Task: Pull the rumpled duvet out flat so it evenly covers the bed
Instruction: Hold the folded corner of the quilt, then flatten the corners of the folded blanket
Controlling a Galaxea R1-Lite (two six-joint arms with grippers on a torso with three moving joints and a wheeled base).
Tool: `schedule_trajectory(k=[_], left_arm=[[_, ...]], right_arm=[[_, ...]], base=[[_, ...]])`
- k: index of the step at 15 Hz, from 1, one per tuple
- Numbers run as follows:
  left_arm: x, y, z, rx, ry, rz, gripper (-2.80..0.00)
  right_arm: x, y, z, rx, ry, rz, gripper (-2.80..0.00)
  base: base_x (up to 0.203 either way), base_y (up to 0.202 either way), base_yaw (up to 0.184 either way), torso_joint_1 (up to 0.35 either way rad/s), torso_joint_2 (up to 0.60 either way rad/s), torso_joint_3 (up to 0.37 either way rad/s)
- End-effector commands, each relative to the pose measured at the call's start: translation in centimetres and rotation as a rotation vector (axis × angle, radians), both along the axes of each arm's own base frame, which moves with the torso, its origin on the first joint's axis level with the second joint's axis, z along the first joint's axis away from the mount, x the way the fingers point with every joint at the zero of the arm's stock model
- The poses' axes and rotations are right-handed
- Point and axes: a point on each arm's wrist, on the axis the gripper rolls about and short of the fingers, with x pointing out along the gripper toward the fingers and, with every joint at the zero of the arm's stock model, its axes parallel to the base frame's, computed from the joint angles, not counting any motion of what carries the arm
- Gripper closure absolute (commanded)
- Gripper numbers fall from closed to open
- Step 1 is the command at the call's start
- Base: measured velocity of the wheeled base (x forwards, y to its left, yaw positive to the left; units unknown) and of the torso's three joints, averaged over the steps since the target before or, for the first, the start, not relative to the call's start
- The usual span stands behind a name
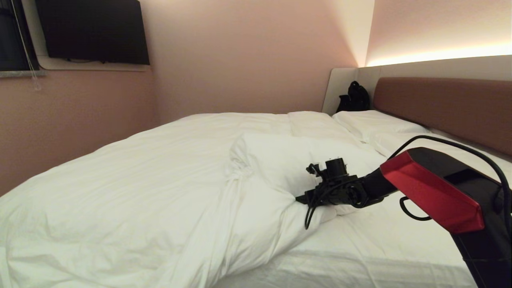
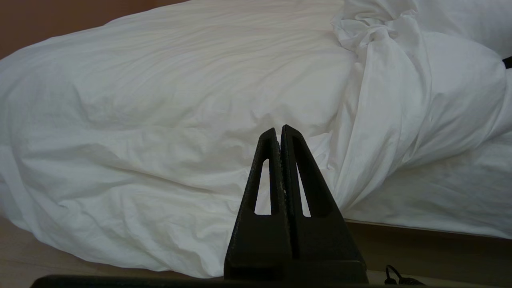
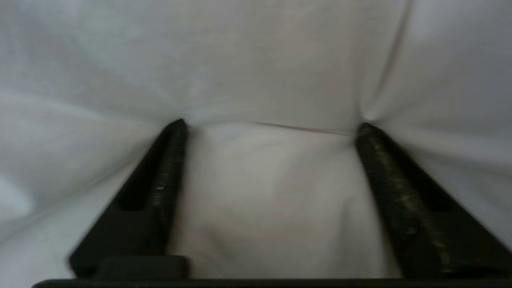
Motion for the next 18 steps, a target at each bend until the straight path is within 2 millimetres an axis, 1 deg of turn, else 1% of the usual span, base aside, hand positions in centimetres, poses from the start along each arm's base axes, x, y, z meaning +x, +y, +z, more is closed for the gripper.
schedule_trajectory(k=[1,7,9,10,11,12,13,14,15,16,17,18], left_arm=[[0.0,0.0,0.0,-0.001,0.0,0.002,0.0],[0.0,0.0,0.0,-0.001,0.0,0.0,0.0],[0.0,0.0,0.0,-0.001,0.001,0.0,0.0],[0.0,0.0,0.0,-0.001,0.0,0.0,0.0],[0.0,0.0,0.0,-0.001,0.0,0.0,0.0],[0.0,0.0,0.0,-0.001,0.0,0.0,0.0],[0.0,0.0,0.0,-0.002,0.001,0.001,0.0],[0.0,0.0,0.0,-0.001,0.001,-0.001,0.0],[0.0,0.0,0.0,-0.002,0.001,0.0,0.0],[0.0,0.0,0.0,-0.001,0.0,0.002,0.0],[0.0,0.0,0.0,-0.002,0.0,0.0,0.0],[0.0,0.0,0.0,-0.001,0.0,0.0,0.0]], right_arm=[[0.0,-0.1,-0.8,-0.004,0.016,-0.005,0.0],[-0.2,-0.1,-0.3,0.003,0.015,-0.013,0.0],[-0.6,-0.4,2.2,0.029,-0.018,-0.03,0.0],[-0.8,-0.6,2.4,0.035,-0.014,-0.037,0.0],[-1.1,-0.8,3.5,0.045,-0.028,-0.044,0.0],[-1.4,-1.1,4.1,0.052,-0.031,-0.053,0.0],[-1.9,-1.6,5.3,0.062,-0.042,-0.066,0.0],[-2.7,-2.3,7.2,0.077,-0.069,-0.081,0.0],[-3.4,-2.9,8.4,0.086,-0.08,-0.095,0.0],[-4.1,-3.6,9.0,0.09,-0.078,-0.109,0.0],[-5.1,-4.3,10.3,0.096,-0.094,-0.122,0.0],[-6.2,-5.1,11.2,0.098,-0.096,-0.134,0.0]], base=[[0.0,0.0,0.0,0.0,0.0,0.0],[0.0,0.0,0.0,0.0,0.0,0.0],[0.0,0.0,0.0,0.0,0.0,0.0],[0.0,0.0,0.0,0.0,0.0,0.0],[0.0,0.0,0.0,0.0,0.0,0.0],[0.0,0.0,0.0,0.0,0.0,0.0],[0.0,0.0,0.0,0.0,0.0,0.0],[0.0,0.0,0.0,0.0,0.0,0.0],[0.0,0.0,0.0,0.0,0.0,0.0],[0.0,0.0,0.0,0.0,0.0,0.0],[0.0,0.0,0.0,0.0,0.0,0.0],[0.0,0.0,0.0,0.0,0.0,0.0]])
